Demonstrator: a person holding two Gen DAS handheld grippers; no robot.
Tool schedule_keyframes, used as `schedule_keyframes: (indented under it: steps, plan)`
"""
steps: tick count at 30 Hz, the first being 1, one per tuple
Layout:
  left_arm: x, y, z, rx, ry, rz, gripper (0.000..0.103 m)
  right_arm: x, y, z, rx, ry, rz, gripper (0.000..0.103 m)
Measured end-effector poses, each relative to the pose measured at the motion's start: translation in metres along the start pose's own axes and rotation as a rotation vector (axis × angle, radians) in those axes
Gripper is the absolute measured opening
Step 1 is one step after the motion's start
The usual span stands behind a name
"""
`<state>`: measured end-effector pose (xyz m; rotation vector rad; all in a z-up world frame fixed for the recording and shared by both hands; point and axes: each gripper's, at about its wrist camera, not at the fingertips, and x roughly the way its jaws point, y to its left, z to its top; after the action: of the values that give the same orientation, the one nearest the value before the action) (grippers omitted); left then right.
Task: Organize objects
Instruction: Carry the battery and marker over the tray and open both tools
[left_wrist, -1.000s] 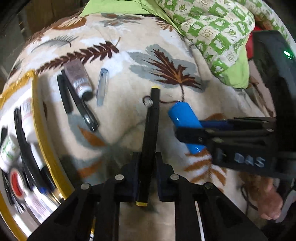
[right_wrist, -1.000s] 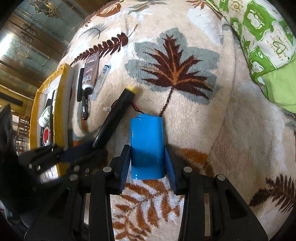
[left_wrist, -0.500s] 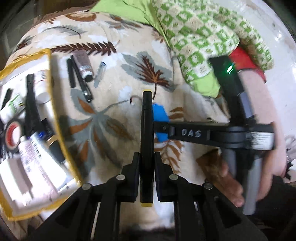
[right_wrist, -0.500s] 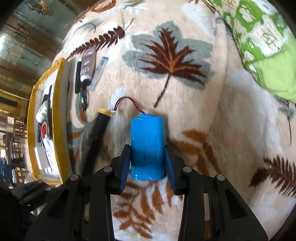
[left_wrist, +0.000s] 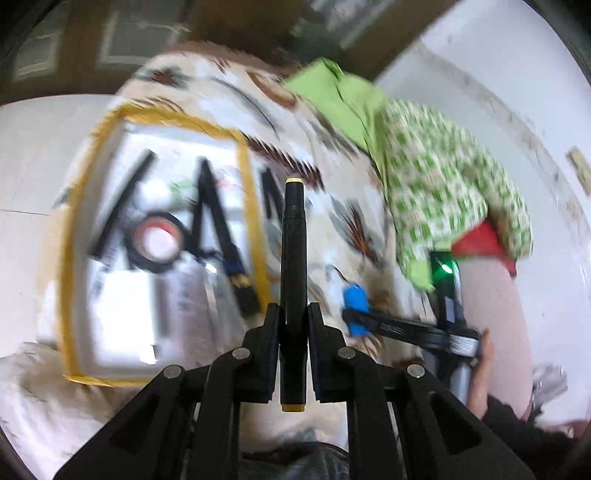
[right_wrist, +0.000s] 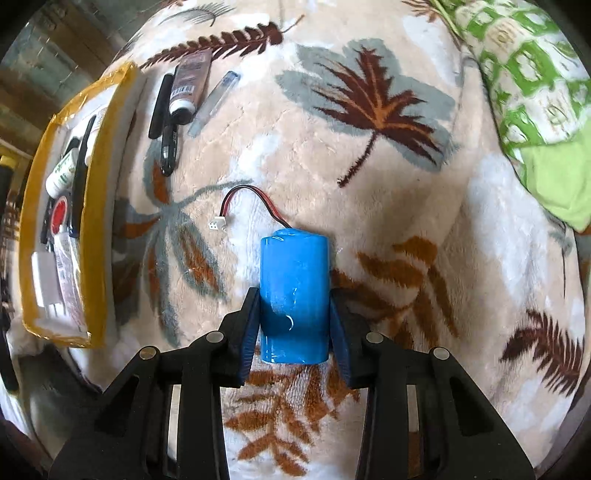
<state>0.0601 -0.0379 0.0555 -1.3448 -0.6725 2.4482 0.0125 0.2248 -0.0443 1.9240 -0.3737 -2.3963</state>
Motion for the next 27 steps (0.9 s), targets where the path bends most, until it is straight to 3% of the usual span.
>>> schedule_keyframes:
  steps: [3,8,13,27]
  plan:
    - [-0.006,0.019,0.005,-0.067,-0.024,-0.010,0.013,-0.015,0.002,-0.001,0.040,-0.003,0.165,0.035]
    - [-0.008,0.034,0.008,-0.116,-0.036,-0.001,0.013,-0.047,0.035,-0.002,-0.030,-0.060,0.277,0.035]
    - [-0.015,0.042,0.015,-0.148,-0.025,0.033,0.013,-0.065,0.072,-0.006,-0.112,-0.097,0.338,0.035]
    - [-0.007,0.085,0.083,-0.147,0.001,0.191,0.013,-0.034,0.122,0.042,-0.146,-0.052,0.404,0.035]
